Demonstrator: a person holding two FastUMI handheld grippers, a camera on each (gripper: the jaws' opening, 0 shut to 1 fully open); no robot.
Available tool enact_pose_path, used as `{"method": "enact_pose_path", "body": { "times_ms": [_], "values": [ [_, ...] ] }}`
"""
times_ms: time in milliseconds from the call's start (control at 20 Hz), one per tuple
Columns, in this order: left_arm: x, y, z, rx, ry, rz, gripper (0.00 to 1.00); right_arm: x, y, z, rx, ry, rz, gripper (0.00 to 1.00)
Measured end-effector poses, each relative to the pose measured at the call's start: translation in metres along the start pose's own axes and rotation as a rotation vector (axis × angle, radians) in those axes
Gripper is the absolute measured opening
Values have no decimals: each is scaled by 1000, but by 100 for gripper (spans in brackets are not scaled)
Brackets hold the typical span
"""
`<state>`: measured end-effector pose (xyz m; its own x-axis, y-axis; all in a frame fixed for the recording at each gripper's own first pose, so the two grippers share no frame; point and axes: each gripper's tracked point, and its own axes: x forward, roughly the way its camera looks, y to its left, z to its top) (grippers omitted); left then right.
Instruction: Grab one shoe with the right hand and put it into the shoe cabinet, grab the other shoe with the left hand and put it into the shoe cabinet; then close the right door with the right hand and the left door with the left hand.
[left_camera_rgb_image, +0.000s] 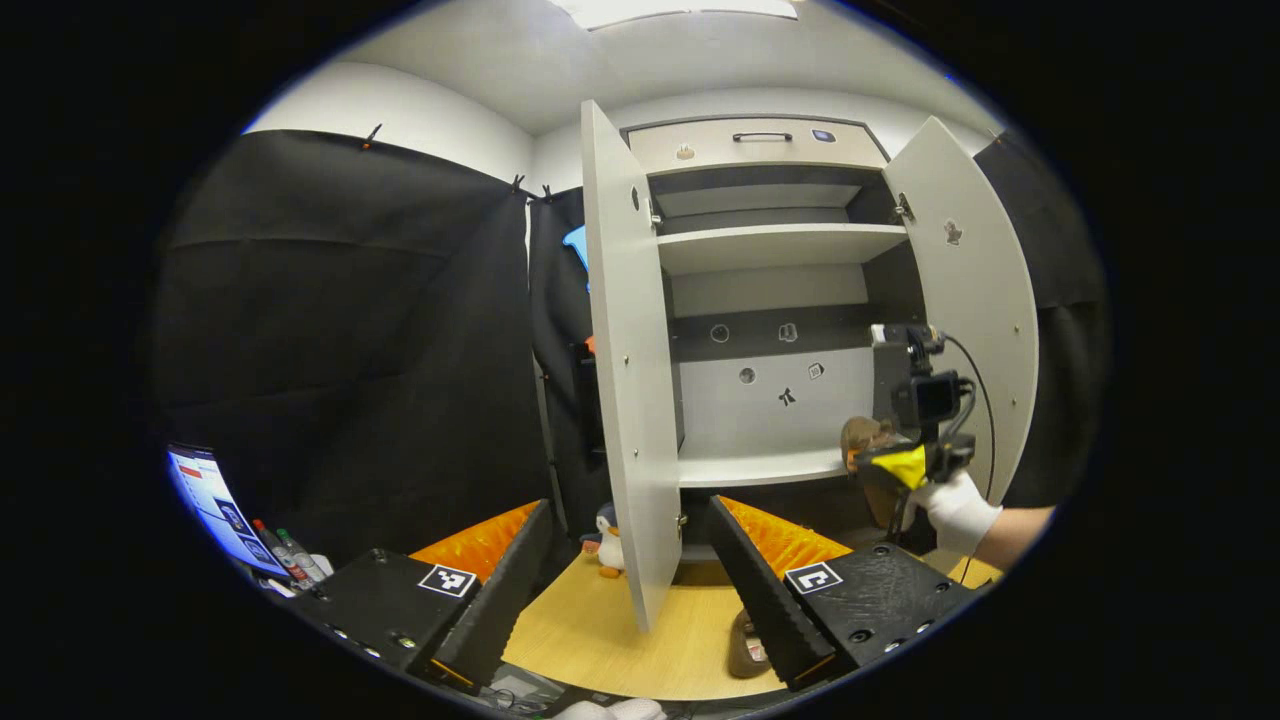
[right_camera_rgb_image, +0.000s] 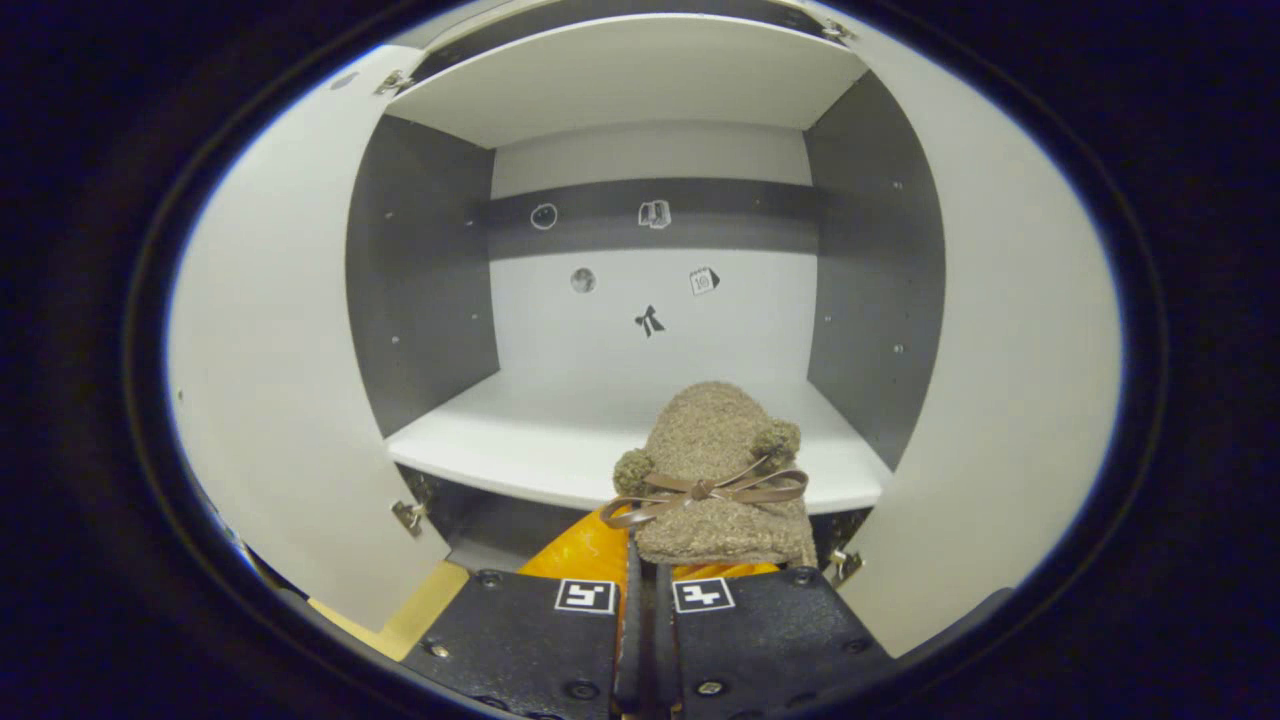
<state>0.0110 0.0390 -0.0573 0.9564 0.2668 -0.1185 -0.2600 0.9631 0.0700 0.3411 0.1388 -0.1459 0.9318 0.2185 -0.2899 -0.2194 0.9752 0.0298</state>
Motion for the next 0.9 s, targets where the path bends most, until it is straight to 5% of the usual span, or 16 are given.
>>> {"method": "enact_pose_path", "body": {
  "times_ms": [450,900],
  "values": [
    [-14,14,-6,-8,16,79,96,87,-9,72,-36,-16,-36,8],
    [-19,18,-6,-8,26,122,96,164,-22,47,4,181,-61,8]
  ]
}}
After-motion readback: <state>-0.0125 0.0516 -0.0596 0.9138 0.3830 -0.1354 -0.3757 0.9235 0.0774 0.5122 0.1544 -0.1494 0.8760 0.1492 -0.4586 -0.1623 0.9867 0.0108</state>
